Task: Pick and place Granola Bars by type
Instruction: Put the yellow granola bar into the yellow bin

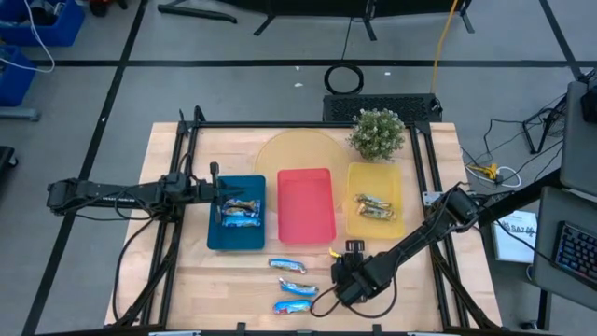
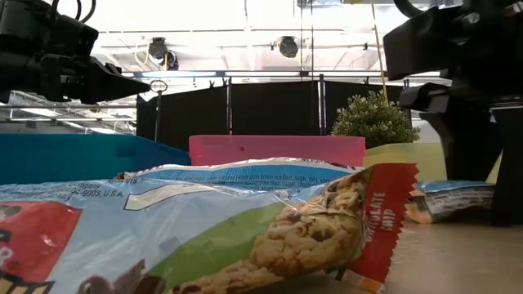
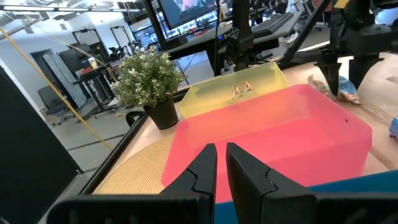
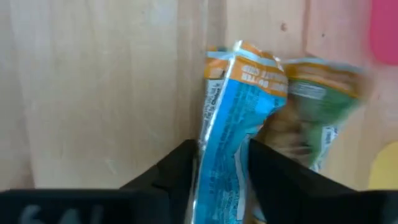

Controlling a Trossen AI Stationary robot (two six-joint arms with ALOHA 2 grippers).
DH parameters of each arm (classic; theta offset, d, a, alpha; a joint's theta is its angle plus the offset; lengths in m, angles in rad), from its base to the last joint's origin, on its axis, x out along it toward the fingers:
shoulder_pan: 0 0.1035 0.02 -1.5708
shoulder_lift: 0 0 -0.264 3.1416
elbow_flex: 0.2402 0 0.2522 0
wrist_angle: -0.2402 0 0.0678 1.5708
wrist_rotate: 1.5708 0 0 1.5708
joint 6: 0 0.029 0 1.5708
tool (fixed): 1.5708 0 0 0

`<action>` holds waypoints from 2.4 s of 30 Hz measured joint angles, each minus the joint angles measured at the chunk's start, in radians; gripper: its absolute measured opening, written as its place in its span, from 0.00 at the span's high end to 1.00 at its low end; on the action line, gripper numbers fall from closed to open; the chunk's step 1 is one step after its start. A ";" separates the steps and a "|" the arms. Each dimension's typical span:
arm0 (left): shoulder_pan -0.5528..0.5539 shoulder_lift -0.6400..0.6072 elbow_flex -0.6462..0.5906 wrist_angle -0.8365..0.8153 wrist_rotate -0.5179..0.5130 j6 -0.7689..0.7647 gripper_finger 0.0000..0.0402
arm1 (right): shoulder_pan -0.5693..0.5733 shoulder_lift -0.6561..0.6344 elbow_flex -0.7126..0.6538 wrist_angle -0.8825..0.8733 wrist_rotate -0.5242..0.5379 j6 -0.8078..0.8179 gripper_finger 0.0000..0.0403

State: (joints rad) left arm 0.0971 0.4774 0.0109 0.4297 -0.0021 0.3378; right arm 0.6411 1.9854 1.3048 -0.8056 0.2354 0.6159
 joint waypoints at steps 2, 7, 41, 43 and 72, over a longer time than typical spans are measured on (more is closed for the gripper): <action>0.000 0.000 0.000 0.000 0.000 0.000 0.89 | 0.000 -0.001 0.000 0.000 -0.001 0.000 0.73; 0.000 0.000 0.000 0.000 0.000 -0.006 0.89 | 0.000 -0.011 -0.001 -0.001 -0.001 -0.004 0.93; 0.000 0.000 0.000 -0.001 0.000 -0.004 0.89 | -0.136 -1.343 -0.710 0.560 0.341 -0.569 0.95; 0.000 0.000 0.000 -0.001 0.000 -0.005 0.89 | -0.164 -1.413 -0.766 0.559 0.349 -0.536 0.94; 0.000 0.000 0.000 -0.008 0.000 0.000 0.89 | -0.656 -0.773 -0.733 0.275 -0.060 -0.349 0.95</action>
State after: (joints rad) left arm 0.0969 0.4774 0.0109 0.4213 -0.0022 0.3382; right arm -0.0149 1.2121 0.5716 -0.5302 0.1754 0.2668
